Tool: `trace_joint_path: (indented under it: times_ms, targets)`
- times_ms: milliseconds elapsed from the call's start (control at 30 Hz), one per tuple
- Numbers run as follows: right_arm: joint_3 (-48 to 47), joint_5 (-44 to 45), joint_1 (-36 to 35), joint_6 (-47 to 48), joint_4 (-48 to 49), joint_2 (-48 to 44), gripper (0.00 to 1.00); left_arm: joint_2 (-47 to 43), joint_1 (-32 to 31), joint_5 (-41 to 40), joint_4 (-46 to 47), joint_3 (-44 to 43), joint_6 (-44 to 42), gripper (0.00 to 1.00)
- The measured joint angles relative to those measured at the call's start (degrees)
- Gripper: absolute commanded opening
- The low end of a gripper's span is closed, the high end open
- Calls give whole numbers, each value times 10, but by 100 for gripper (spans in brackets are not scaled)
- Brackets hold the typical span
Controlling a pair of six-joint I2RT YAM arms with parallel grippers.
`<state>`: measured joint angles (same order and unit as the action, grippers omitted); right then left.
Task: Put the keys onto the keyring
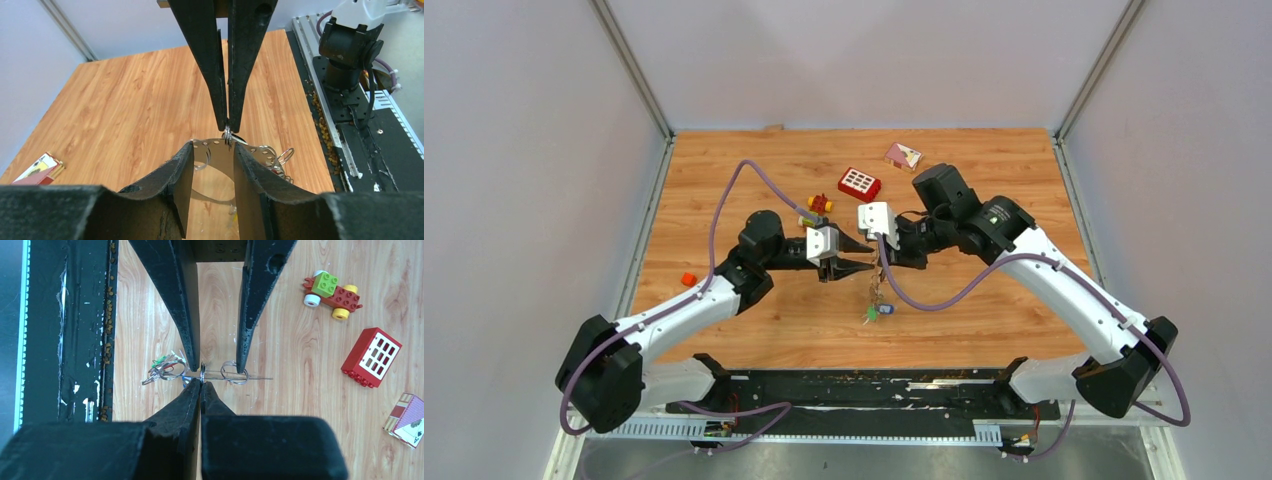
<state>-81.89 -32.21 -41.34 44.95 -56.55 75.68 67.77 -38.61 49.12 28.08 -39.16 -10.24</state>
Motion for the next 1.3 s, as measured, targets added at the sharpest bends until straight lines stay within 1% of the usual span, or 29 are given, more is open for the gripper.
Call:
trace_joint_path:
  times_ms: [133,500,800,933,1000,1033,1167,1200,1233,1300]
  targets:
    - [-1,7,-8,0,-7,3,0,1,-4,5,0,0,0,40]
    - [-1,9,-12,-1,-7,3,0,1,-8,16,1,0,-1,27]
    - [-1,9,-12,-3,-7,4,0,1,-12,18,6,0,-1,21]
    - [-1,12,-12,-3,-7,5,0,1,-12,18,7,0,-1,11]
    - [-1,14,-12,-3,-7,7,0,1,-12,19,8,0,-1,2]
    - [-1,14,-12,-3,-6,7,0,1,-12,18,8,0,-1,0]
    - [4,14,-12,-7,-2,8,0,1,-12,17,9,2,3,0]
    - [5,14,-12,-9,1,7,1,1,-12,14,13,4,10,0]
    - [7,16,-12,-11,4,7,4,1,-12,8,24,10,19,0]
    - [17,18,-12,-16,16,4,13,1,-12,-3,51,25,43,0]
